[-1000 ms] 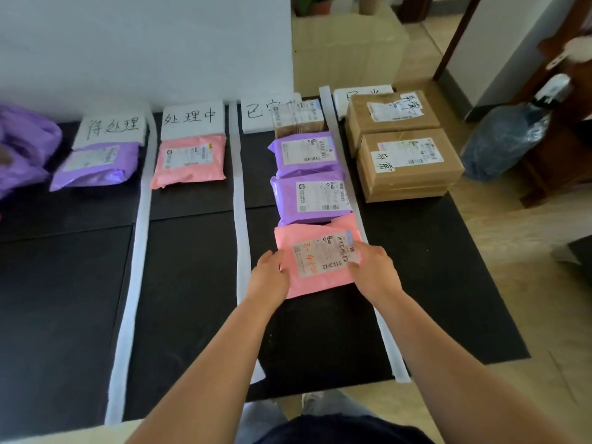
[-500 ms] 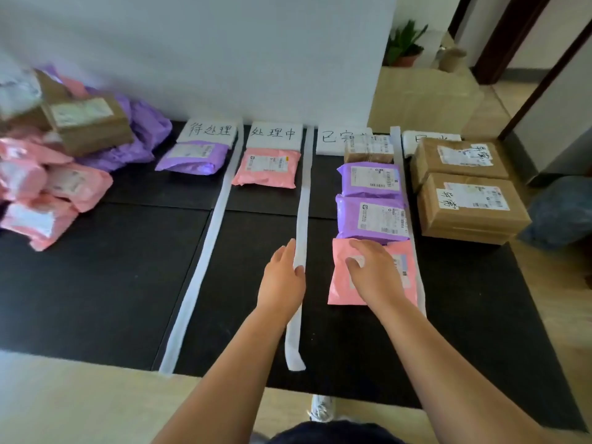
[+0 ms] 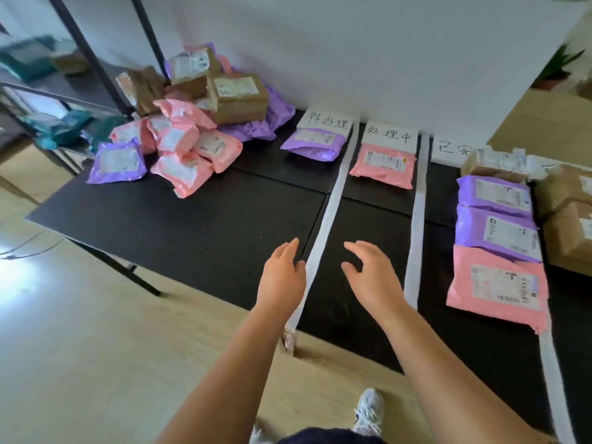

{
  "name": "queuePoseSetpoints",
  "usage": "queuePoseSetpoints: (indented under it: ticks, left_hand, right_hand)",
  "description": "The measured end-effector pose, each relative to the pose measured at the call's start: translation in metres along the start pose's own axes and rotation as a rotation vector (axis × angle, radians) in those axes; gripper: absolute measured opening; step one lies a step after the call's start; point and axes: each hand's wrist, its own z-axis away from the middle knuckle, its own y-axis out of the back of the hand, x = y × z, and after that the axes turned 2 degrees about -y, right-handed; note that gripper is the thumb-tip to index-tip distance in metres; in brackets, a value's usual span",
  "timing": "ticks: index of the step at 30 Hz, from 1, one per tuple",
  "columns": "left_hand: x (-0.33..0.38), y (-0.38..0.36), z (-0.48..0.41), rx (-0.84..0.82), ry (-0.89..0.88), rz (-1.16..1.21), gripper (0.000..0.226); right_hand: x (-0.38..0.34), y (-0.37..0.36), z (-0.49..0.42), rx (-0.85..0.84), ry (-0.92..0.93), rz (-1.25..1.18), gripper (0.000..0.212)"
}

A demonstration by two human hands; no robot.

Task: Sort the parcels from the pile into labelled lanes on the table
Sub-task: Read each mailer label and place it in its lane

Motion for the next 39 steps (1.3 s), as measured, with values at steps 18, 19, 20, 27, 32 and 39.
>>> queuePoseSetpoints:
  ticks: [18, 19, 20, 27, 32, 39]
  left_hand:
    - [-0.163, 0.177, -0.040, 0.133, 0.092, 0.037, 0.046]
    - [-0.166, 0.181, -0.049, 0.133, 0.092, 0.029, 0.046]
    - [-0.170, 0.187, -0.058, 0.131, 0.089, 0.022, 0.046]
    - [-0.179, 0.234, -0.140, 0.133, 0.120, -0.021, 0.047]
    - [-0.185, 0.260, -0.198, 0.147, 0.117, -0.023, 0.047]
    - [-0.192, 0.283, -0.276, 0.119, 0.097, 0.028, 0.047]
  right_hand:
    - [-0.190, -0.157, -0.017, -0.095, 0.124, 0.004, 0.045]
    - [-0.196, -0.161, -0.027, -0.089, 0.115, 0.004, 0.045]
    - [-0.203, -0.166, -0.039, -0.082, 0.104, -0.001, 0.045]
    - [-0.260, -0.194, -0.129, -0.053, 0.069, -0.054, 0.045]
    - [-0.292, -0.203, -0.189, -0.042, 0.089, -0.084, 0.043]
    - [-0.329, -0.206, -0.255, 0.015, 0.141, -0.021, 0.038]
